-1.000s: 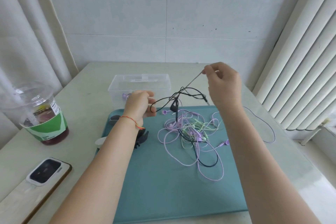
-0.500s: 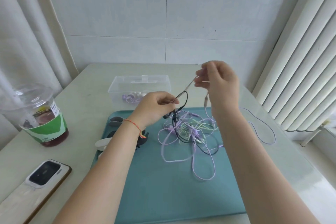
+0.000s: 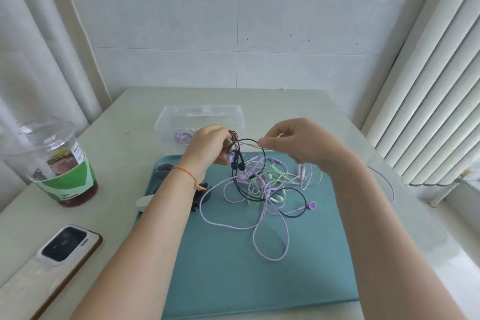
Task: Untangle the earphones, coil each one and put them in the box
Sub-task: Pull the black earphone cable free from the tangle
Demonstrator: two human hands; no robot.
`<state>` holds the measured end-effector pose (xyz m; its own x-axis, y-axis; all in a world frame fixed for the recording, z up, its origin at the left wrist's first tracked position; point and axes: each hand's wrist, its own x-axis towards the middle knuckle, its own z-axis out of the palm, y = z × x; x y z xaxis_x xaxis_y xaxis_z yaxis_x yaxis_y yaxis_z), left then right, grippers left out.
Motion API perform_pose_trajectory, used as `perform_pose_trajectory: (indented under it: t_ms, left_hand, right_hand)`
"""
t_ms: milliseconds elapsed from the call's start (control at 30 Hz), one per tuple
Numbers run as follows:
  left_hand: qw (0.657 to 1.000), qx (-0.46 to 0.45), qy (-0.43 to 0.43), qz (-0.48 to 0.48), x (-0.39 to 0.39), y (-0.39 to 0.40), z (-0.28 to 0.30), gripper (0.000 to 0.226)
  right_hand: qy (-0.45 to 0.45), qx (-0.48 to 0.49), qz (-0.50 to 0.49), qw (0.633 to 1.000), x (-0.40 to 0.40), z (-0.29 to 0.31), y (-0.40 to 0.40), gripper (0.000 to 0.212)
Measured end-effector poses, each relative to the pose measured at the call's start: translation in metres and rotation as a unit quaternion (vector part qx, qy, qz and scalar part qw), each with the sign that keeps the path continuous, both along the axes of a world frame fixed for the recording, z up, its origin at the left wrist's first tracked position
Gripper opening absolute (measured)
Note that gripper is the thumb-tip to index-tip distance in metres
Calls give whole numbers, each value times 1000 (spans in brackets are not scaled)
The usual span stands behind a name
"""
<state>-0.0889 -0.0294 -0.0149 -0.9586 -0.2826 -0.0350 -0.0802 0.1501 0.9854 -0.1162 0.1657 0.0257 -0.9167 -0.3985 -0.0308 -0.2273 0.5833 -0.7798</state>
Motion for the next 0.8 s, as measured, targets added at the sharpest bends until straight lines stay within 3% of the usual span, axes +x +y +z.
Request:
perform_pose_trajectory:
  t_ms: [167, 333, 500, 667, 800]
  left_hand:
    - [999, 49, 12, 1, 0, 1, 3, 22]
    - [980, 157, 36, 121, -5, -3, 2, 23]
    - [952, 257, 20, 168, -10, -12, 2, 24]
    - [983, 175, -5, 58, -4, -6, 1, 11]
    - [992, 127, -19, 9, 2, 5, 3, 6]
  right_hand:
    - [43, 87, 46, 994, 3, 2, 0, 19]
    - [41, 138, 44, 989, 1, 1, 6, 22]
    - [52, 75, -3, 996, 1, 2, 6, 27]
    - [94, 38, -23, 995, 2, 4, -2, 24]
    - [80, 87, -22, 993, 3, 0, -10, 27]
